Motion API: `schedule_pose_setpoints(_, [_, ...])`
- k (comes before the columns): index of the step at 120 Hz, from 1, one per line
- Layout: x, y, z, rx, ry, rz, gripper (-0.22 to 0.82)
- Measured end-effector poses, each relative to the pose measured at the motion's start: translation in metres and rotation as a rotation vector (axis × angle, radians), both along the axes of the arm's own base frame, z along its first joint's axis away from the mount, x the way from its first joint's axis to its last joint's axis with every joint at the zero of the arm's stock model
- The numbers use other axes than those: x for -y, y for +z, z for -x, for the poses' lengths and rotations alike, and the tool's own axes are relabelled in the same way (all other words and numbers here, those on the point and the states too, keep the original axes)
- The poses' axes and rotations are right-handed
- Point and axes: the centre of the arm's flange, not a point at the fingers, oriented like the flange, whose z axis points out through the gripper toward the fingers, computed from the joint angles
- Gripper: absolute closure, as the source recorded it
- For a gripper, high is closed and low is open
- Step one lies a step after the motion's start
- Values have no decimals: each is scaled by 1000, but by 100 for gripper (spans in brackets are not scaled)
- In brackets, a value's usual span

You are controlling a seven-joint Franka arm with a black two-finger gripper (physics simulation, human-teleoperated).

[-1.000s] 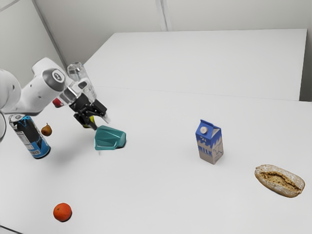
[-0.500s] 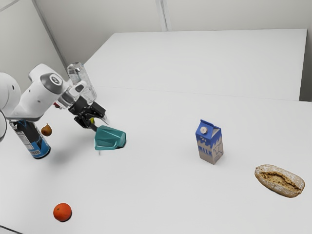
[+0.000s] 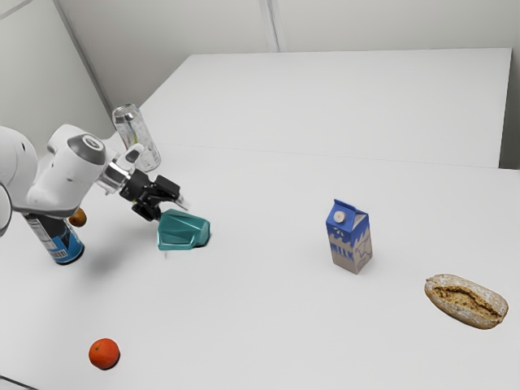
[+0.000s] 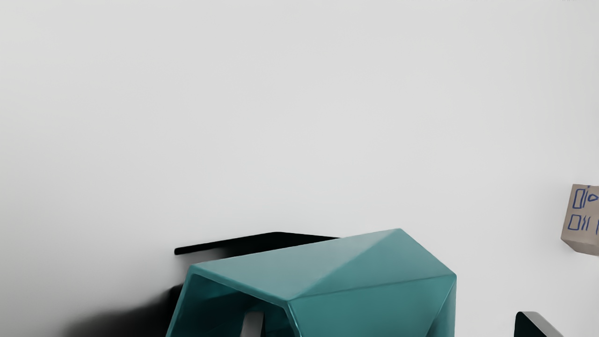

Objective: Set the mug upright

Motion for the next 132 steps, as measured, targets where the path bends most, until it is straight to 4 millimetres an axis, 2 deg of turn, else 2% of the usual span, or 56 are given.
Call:
schedule_pose_setpoints(20, [2,-10,6,16,27,55,8])
schedule_pose_setpoints(48, [2,-8,6,49,27,73,45])
schedule_pose_setpoints(78, [3,13,7,95,6,59,64])
schedule_pose_setpoints(110, [10,25,15,116,-18,32,75])
schedule_pose_setpoints(132, [19,54,21,161,-38,-4,77])
